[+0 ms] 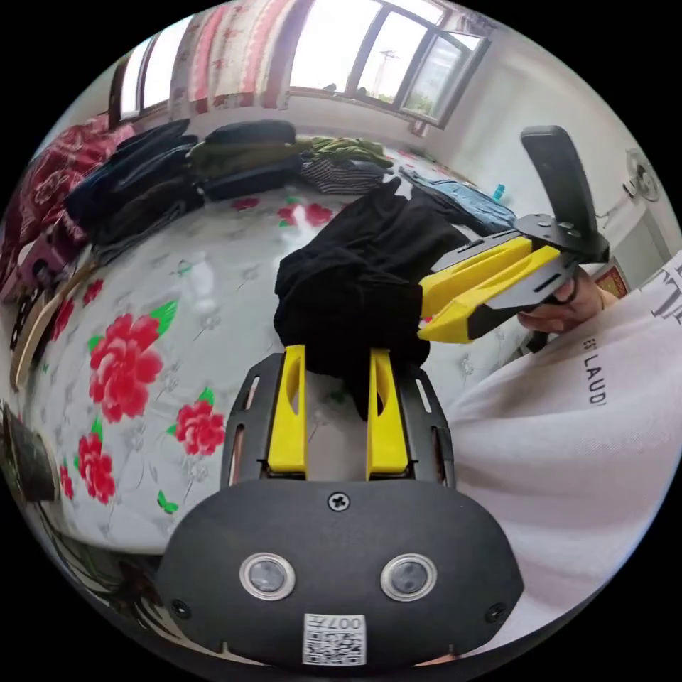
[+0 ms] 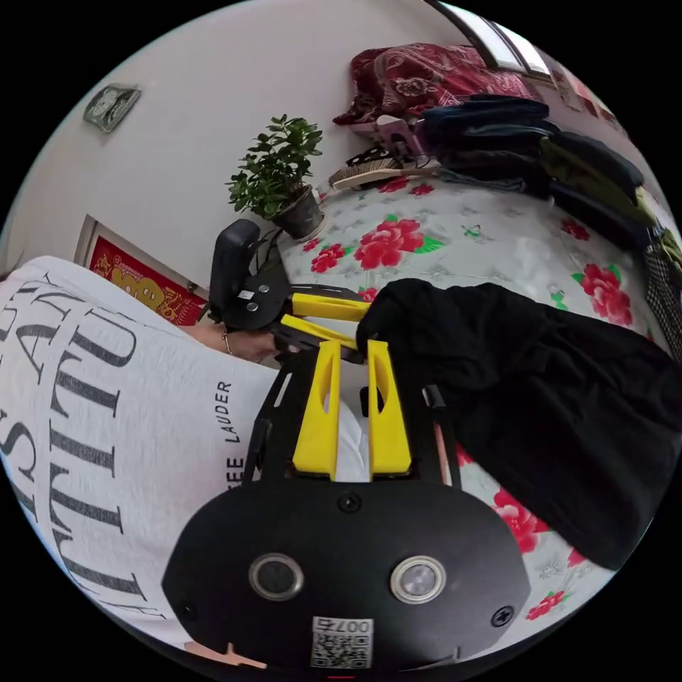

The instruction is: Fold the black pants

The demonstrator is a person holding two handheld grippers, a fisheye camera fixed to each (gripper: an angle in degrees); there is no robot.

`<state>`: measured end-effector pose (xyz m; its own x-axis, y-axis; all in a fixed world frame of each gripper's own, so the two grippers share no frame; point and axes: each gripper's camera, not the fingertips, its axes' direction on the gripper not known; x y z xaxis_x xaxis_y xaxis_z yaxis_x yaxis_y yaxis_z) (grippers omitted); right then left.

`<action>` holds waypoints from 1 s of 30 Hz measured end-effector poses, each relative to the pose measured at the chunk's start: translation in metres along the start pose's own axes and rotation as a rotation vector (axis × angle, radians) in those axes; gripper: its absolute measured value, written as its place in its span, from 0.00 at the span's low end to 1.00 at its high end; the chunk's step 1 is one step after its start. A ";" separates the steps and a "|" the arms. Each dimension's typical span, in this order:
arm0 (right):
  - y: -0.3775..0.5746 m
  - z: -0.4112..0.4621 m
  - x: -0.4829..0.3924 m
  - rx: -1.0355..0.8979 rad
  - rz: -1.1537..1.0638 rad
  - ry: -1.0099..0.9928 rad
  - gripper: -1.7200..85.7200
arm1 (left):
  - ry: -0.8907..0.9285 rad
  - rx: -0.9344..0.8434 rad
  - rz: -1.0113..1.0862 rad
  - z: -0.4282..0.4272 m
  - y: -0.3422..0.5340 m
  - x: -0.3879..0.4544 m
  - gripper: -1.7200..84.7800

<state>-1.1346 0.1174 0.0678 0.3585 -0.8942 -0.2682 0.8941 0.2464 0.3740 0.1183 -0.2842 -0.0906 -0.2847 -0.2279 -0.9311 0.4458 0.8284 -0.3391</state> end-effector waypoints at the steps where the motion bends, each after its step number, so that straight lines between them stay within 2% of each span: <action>1: -0.008 0.006 -0.006 -0.001 -0.031 0.009 0.08 | -0.055 -0.029 -0.083 -0.006 0.018 -0.019 0.14; 5: -0.006 0.001 0.013 0.036 0.045 0.162 0.09 | -0.185 -0.059 -0.328 -0.035 0.076 -0.078 0.13; 9: 0.037 -0.013 0.085 0.037 0.351 0.418 0.10 | -0.297 -0.021 -0.407 -0.076 0.125 -0.104 0.14; 12: 0.065 -0.018 0.134 -0.037 0.523 0.515 0.11 | -0.324 0.011 -0.358 -0.092 0.137 -0.100 0.15; 16: 0.072 -0.007 0.183 -0.153 0.618 0.585 0.11 | -0.281 0.044 -0.242 -0.083 0.125 -0.092 0.18; 18: 0.071 0.013 0.197 -0.237 0.626 0.557 0.10 | -0.265 0.016 -0.186 -0.067 0.111 -0.091 0.17; 19: 0.067 0.018 0.189 -0.207 0.569 0.642 0.09 | -0.278 -0.006 -0.150 -0.054 0.103 -0.092 0.13; 21: 0.064 0.027 0.179 -0.202 0.507 0.684 0.06 | -0.288 -0.066 -0.149 -0.033 0.095 -0.103 0.07; 24: 0.068 0.033 0.168 -0.288 0.505 0.581 0.03 | -0.220 -0.110 -0.264 -0.029 0.093 -0.137 0.03; 28: 0.112 0.045 0.115 -0.377 0.353 0.299 0.02 | -0.155 0.029 -0.438 -0.079 0.123 -0.194 0.02; 29: 0.119 0.050 0.108 -0.437 0.331 0.248 0.02 | -0.149 0.045 -0.471 -0.087 0.128 -0.203 0.02; 30: 0.132 0.063 0.099 -0.570 0.309 0.108 0.02 | -0.134 0.080 -0.545 -0.101 0.141 -0.222 0.01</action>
<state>-0.9979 0.0376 0.1465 0.6197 -0.7155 -0.3226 0.7372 0.6716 -0.0734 0.1584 -0.0654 0.0819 -0.3840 -0.6786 -0.6261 0.3294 0.5328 -0.7795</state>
